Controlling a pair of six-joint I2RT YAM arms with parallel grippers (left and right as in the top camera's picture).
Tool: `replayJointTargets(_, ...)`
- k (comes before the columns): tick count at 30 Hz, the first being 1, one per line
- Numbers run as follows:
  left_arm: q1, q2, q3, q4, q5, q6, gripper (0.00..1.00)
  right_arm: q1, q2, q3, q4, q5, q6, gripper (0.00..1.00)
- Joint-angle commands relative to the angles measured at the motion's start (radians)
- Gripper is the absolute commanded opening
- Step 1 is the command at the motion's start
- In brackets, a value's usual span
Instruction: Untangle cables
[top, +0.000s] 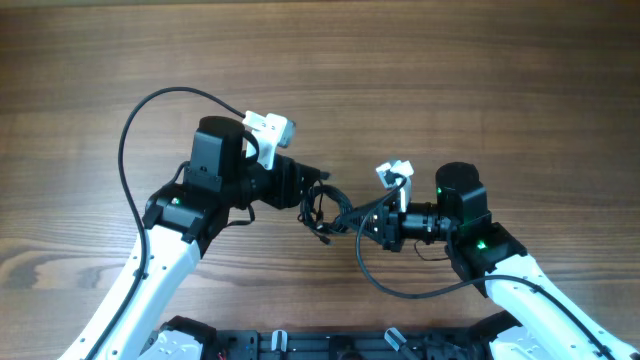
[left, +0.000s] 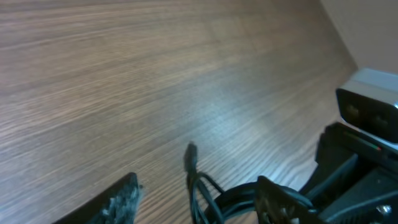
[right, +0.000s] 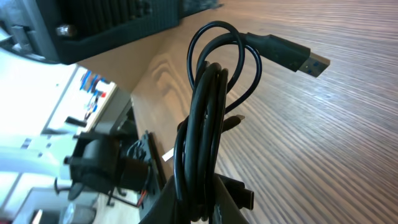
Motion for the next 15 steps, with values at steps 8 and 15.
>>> replayJointTargets(8, -0.101, 0.072, 0.014, -0.049, 0.064, 0.109, 0.25, 0.003, -0.004, 0.001, 0.021, -0.09, -0.128, 0.05)
replayJointTargets(15, -0.078, 0.079, 0.014, -0.066, -0.329, -0.024, 0.04, 0.003, -0.004, 0.001, 0.021, -0.1, -0.127, 0.05)
